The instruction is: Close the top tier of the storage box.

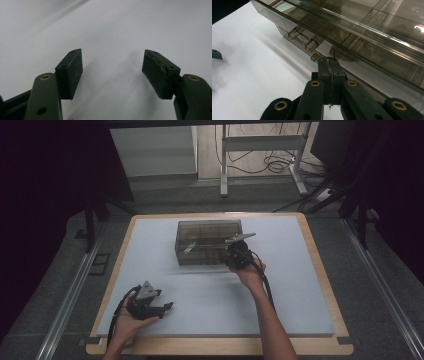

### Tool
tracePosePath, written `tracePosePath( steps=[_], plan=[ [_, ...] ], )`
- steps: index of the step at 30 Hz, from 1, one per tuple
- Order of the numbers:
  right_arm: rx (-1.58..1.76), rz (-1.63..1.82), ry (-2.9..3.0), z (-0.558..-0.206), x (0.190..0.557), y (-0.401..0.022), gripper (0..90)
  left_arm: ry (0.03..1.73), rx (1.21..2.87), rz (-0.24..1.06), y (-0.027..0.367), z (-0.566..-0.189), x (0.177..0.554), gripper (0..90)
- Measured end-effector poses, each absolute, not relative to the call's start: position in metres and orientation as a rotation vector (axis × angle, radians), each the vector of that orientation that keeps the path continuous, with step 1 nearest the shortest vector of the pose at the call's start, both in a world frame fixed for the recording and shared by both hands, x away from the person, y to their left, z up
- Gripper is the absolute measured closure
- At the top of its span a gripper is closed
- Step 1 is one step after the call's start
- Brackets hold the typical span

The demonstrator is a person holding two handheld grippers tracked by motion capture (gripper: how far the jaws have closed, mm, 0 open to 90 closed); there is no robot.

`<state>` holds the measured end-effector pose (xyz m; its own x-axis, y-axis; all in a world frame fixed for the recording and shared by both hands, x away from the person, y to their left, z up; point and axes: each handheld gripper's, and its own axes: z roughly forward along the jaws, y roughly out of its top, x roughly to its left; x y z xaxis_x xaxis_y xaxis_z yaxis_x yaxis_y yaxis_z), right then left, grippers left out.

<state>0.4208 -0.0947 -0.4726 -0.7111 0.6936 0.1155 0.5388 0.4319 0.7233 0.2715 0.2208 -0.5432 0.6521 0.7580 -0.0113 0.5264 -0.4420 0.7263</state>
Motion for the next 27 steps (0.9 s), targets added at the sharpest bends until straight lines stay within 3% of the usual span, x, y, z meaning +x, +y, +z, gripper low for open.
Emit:
tracePosePath(
  steps=[27],
  plan=[
    [1.119, 1.174, 2.443, -0.469, 0.433, -0.093, 88.6, 0.991, 2.148, 0.411, 0.223, -0.543, 0.272, 33.3]
  ],
)
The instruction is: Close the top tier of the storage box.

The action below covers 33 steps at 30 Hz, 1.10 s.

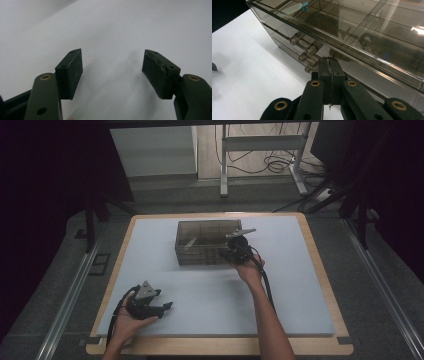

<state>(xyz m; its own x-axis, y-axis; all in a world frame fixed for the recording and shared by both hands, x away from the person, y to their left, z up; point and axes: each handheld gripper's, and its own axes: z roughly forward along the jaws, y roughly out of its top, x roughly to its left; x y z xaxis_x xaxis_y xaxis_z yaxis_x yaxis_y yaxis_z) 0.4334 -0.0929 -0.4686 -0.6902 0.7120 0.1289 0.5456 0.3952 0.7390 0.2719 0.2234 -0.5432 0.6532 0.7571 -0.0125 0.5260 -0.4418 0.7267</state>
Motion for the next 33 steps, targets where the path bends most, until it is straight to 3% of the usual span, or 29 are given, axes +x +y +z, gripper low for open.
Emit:
tracePosePath(
  steps=[28, 33],
  plan=[
    [1.065, 1.153, 2.453, -0.469, 0.408, -0.123, 88.3, 1.005, 2.134, 0.422, 0.225, -0.542, 0.271, 33.3],
    [1.054, 1.144, 2.466, -0.474, 0.399, -0.134, 83.0, 1.006, 2.139, 0.422, 0.225, -0.542, 0.271, 33.3]
  ],
)
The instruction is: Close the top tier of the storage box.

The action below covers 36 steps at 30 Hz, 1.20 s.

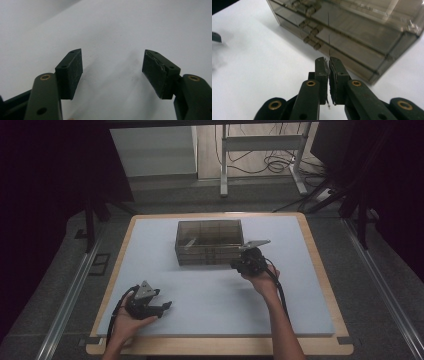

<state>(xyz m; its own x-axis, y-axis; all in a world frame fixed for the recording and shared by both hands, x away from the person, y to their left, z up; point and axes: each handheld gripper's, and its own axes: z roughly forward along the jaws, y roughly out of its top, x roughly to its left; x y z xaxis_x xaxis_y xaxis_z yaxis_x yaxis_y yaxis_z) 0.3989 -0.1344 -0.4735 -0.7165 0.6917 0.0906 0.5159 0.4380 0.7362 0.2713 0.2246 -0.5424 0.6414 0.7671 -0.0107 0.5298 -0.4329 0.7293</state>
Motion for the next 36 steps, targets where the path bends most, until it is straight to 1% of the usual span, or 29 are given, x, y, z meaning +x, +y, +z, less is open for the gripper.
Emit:
tracePosePath(
  steps=[2, 7, 12, 13, 14, 17, 31, 36],
  plan=[
    [1.054, 1.140, 2.464, -0.475, 0.395, -0.139, 81.6, 1.006, 2.140, 0.422, 0.224, -0.543, 0.271, 33.3],
    [1.055, 1.122, 2.462, -0.479, 0.386, -0.153, 74.3, 1.008, 2.141, 0.423, 0.224, -0.543, 0.271, 33.2],
    [1.058, 1.107, 2.453, -0.484, 0.377, -0.165, 63.0, 1.013, 2.136, 0.426, 0.224, -0.542, 0.271, 32.8],
    [1.058, 1.107, 2.453, -0.484, 0.377, -0.165, 63.0, 1.014, 2.136, 0.427, 0.224, -0.542, 0.271, 32.8],
    [1.041, 1.100, 2.448, -0.487, 0.370, -0.170, 57.9, 1.015, 2.132, 0.430, 0.225, -0.542, 0.271, 32.5],
    [1.040, 1.098, 2.439, -0.490, 0.365, -0.176, 52.8, 1.018, 2.127, 0.432, 0.225, -0.542, 0.271, 32.6],
    [1.055, 1.077, 2.391, -0.507, 0.326, -0.217, 36.2, 1.012, 2.138, 0.433, 0.224, -0.542, 0.270, 32.1],
    [1.045, 1.084, 2.379, -0.511, 0.314, -0.228, 34.1, 1.013, 2.135, 0.433, 0.224, -0.542, 0.270, 32.1]
  ],
)
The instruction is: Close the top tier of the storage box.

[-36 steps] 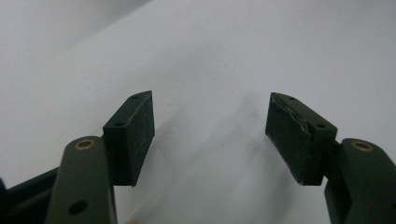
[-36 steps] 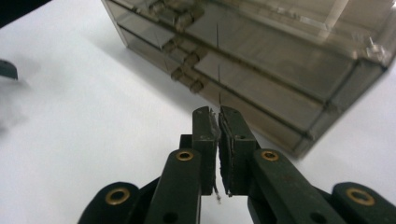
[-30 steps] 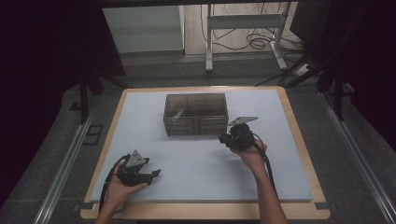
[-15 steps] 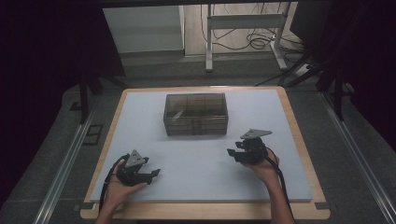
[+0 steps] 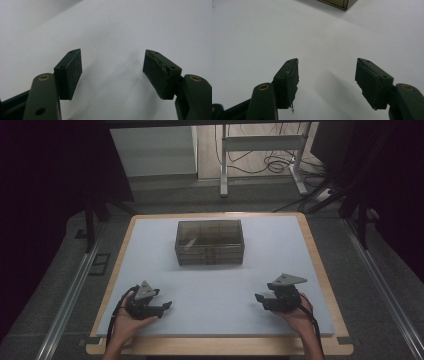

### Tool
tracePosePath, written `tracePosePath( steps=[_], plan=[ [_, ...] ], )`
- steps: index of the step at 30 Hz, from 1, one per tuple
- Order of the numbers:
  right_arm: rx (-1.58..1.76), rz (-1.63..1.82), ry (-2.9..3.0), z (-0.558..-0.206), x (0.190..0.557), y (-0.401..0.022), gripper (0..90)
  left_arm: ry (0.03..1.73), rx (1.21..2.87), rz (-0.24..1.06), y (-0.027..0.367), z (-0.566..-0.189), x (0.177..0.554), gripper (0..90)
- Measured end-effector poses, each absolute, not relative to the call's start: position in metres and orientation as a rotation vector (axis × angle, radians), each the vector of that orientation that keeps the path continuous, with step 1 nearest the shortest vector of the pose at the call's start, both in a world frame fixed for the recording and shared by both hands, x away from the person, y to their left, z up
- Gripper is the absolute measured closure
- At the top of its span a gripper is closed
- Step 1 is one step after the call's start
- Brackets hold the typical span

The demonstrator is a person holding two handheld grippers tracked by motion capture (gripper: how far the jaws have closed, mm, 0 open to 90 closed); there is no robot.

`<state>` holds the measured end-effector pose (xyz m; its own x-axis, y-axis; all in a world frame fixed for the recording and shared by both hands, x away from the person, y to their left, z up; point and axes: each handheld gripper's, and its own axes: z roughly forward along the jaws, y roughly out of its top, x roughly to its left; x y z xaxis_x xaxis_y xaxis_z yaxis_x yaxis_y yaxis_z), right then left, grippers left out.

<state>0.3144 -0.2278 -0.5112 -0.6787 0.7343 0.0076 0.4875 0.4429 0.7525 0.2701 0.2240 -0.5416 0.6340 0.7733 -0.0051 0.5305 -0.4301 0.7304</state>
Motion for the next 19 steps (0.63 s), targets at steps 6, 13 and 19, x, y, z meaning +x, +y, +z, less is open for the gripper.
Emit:
tracePosePath(
  steps=[6, 13, 19],
  plan=[
    [1.037, 1.095, 2.374, -0.5173, 0.3063, -0.2323, 33.2, 1.014, 2.134, 0.436, 0.2242, -0.5412, 0.2697, 32.1],
    [1.047, 1.102, 2.363, -0.5188, 0.3049, -0.2343, 32.6, 1.014, 2.132, 0.437, 0.2242, -0.5409, 0.2695, 32.1],
    [1.048, 1.111, 2.358, -0.5183, 0.3041, -0.2351, 31.6, 1.019, 2.121, 0.437, 0.2260, -0.5400, 0.2701, 32.1]
  ],
)
